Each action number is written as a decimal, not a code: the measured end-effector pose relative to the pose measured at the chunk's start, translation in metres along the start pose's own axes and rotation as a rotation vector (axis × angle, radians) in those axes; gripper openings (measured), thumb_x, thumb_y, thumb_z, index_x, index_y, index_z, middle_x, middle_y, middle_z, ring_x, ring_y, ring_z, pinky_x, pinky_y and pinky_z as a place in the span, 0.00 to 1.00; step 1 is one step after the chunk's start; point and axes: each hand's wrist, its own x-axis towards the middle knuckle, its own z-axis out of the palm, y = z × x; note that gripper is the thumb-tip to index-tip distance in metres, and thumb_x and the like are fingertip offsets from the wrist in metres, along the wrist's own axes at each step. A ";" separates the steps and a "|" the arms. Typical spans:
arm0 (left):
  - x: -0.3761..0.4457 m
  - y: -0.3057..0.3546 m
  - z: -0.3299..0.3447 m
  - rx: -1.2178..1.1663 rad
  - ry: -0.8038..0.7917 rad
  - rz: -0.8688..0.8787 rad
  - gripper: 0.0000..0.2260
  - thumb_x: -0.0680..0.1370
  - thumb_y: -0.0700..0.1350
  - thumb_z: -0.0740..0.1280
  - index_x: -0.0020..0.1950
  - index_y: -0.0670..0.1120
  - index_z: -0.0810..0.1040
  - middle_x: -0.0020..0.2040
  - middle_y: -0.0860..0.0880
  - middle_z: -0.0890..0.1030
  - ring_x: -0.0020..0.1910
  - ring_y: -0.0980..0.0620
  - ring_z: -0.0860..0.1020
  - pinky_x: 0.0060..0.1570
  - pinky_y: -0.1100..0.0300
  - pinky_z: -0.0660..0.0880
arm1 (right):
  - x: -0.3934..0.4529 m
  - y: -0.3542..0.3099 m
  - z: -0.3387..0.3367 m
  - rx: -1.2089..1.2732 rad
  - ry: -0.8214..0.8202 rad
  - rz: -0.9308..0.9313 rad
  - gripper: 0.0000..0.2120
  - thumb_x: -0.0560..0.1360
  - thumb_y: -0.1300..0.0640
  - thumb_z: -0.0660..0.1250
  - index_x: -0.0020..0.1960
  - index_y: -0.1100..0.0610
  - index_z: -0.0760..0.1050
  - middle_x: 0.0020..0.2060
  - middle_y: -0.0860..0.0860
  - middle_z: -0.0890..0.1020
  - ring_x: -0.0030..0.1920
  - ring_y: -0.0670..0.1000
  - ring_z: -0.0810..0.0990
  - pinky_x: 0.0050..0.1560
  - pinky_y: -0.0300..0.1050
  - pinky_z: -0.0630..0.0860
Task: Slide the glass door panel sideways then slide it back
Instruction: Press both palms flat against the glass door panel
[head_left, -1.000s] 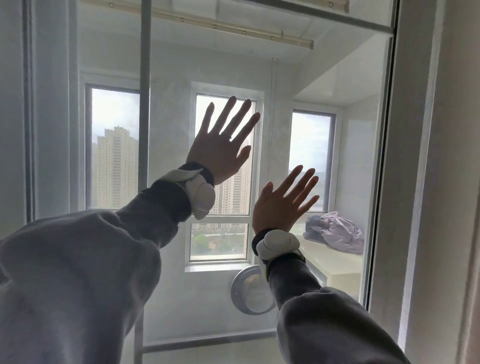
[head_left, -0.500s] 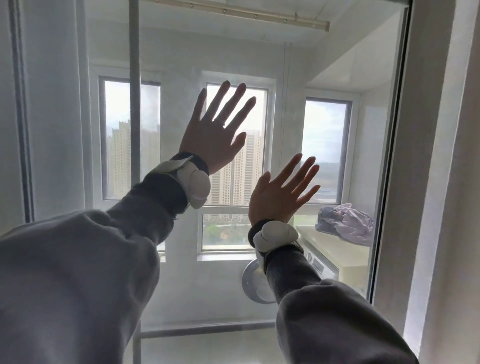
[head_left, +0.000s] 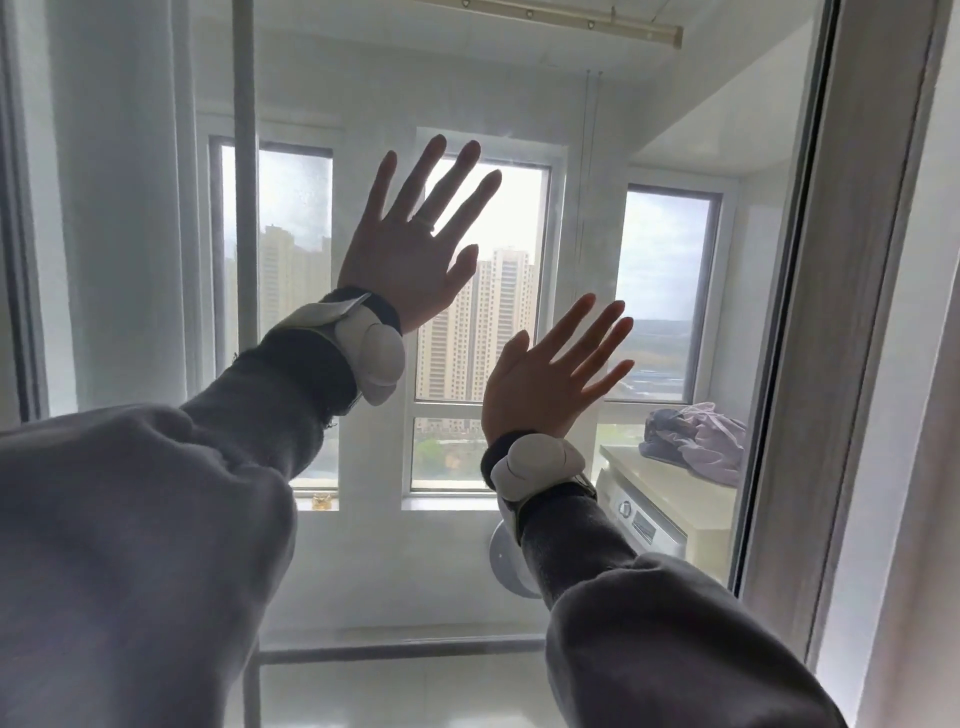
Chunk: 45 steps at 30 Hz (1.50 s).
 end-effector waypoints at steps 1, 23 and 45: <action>0.001 0.001 0.000 -0.003 0.000 0.005 0.26 0.80 0.56 0.43 0.78 0.52 0.49 0.80 0.47 0.51 0.78 0.44 0.49 0.74 0.38 0.49 | 0.001 0.000 -0.001 -0.006 0.000 0.002 0.31 0.76 0.44 0.56 0.74 0.59 0.59 0.74 0.60 0.61 0.74 0.62 0.57 0.72 0.63 0.48; -0.004 -0.022 0.001 0.009 -0.009 0.012 0.26 0.80 0.56 0.40 0.78 0.52 0.49 0.79 0.47 0.52 0.78 0.43 0.50 0.73 0.37 0.51 | -0.007 -0.017 0.001 0.012 -0.044 -0.027 0.30 0.78 0.46 0.51 0.75 0.60 0.57 0.74 0.61 0.60 0.74 0.62 0.56 0.72 0.63 0.47; -0.046 -0.093 -0.016 0.017 -0.077 -0.013 0.30 0.78 0.56 0.31 0.78 0.51 0.49 0.79 0.46 0.51 0.78 0.43 0.49 0.74 0.38 0.48 | -0.058 -0.086 0.005 0.055 -0.053 -0.041 0.29 0.78 0.47 0.47 0.75 0.61 0.55 0.74 0.62 0.60 0.75 0.63 0.56 0.72 0.62 0.45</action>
